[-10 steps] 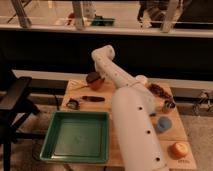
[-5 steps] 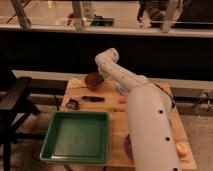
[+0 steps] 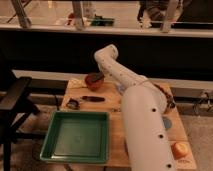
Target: Wipe red bowl with eraser
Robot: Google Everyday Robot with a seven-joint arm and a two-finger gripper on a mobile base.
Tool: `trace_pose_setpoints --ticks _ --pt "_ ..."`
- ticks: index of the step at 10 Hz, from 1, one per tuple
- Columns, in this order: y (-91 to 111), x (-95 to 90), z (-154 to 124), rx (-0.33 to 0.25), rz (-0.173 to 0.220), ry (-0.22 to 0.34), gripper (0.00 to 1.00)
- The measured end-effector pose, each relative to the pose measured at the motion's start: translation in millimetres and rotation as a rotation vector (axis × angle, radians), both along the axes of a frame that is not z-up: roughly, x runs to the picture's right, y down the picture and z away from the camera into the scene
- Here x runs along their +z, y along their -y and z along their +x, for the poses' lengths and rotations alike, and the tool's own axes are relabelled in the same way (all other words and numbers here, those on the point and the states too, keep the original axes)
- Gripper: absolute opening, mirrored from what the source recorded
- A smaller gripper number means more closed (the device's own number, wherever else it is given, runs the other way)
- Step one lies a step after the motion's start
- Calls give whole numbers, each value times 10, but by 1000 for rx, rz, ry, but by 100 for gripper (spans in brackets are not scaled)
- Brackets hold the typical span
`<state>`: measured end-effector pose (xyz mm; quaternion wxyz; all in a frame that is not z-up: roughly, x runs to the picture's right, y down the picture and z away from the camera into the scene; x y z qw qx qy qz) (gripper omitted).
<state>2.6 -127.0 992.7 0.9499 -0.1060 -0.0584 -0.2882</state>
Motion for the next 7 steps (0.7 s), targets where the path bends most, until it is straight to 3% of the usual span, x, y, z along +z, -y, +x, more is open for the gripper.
trace_pose_setpoints --ticks 3,7 --pt "144 174 -71 -5 -4 -6 2" --pt "132 300 -181 -10 -15 7 2"
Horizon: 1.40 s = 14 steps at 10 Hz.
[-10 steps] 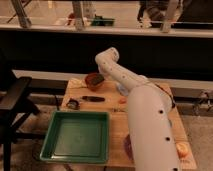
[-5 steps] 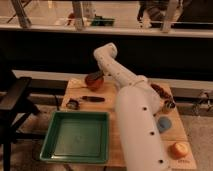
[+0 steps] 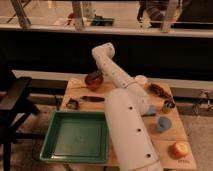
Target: Wipe red bowl with eraser
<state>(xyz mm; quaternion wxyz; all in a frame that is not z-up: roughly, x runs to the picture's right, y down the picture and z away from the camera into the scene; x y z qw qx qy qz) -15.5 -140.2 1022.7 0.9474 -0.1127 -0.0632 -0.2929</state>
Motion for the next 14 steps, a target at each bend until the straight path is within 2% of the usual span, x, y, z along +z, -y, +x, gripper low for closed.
trace_pose_setpoints --ticks 4,6,11,14 --pt "-15 25 -153 -21 1 21 2" --pt "-42 -13 -317 -40 1 46 2" --pt "-196 -209 -358 -51 1 65 2" --pt "-301 -353 -200 -35 4 51 2"
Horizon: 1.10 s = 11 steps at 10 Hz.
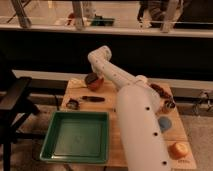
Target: Wipe red bowl with eraser
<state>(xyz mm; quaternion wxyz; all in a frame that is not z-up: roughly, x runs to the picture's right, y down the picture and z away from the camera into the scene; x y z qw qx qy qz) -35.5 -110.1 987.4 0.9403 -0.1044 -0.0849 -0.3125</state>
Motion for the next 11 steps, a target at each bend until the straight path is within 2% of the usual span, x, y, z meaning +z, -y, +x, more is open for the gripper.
trace_pose_setpoints --ticks 3,7,11 --pt "-27 -102 249 23 16 -30 2" --pt "-14 -142 383 38 37 -61 2" --pt "65 -205 271 55 55 -16 2"
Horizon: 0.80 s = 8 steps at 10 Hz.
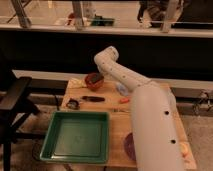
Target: Wipe red bowl with eraser
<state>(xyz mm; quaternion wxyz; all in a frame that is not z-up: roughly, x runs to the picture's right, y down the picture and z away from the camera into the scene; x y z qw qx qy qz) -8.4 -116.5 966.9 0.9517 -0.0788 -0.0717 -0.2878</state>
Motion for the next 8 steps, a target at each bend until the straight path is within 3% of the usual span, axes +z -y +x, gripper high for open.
trace_pose_setpoints --ticks 5,8 --pt "21 -97 -204 15 9 75 2" --pt "54 -117 -240 15 19 92 2"
